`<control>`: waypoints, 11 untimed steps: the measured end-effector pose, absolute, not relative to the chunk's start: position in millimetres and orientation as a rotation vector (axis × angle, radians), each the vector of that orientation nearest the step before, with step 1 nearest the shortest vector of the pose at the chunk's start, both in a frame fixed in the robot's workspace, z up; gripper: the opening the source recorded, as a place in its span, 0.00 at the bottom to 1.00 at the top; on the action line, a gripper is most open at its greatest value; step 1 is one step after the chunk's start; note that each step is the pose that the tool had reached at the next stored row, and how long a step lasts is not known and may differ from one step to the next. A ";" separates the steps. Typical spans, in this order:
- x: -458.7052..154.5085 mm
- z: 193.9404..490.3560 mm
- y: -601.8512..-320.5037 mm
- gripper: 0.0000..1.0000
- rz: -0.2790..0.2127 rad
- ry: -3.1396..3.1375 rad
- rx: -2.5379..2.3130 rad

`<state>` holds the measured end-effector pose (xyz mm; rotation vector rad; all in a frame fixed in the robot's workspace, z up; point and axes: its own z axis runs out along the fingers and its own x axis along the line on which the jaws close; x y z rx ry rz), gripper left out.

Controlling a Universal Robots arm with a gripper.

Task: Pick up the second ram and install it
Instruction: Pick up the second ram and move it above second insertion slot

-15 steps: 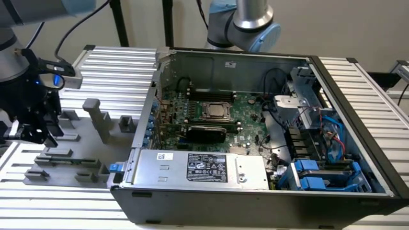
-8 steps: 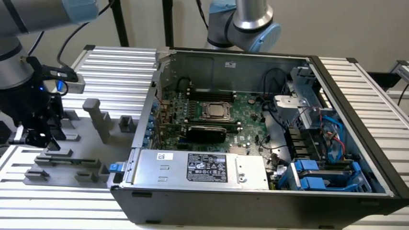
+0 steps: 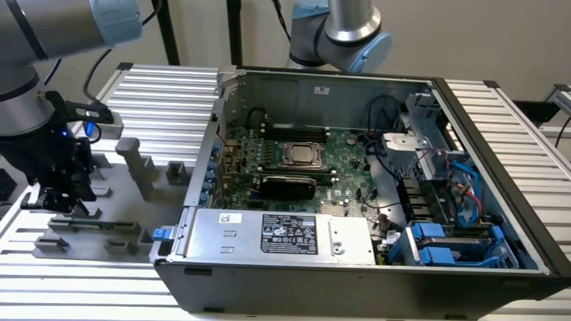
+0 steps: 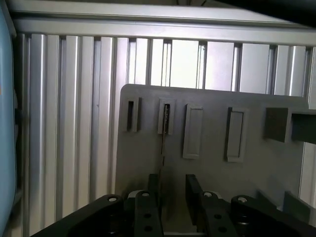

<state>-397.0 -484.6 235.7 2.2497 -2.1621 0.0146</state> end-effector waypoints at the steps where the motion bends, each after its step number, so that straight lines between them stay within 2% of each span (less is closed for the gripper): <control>1: -396.8 233.8 -484.8 0.36 0.015 -2.161 2.250; 11: -394.4 217.9 -489.4 0.36 0.013 -2.155 2.254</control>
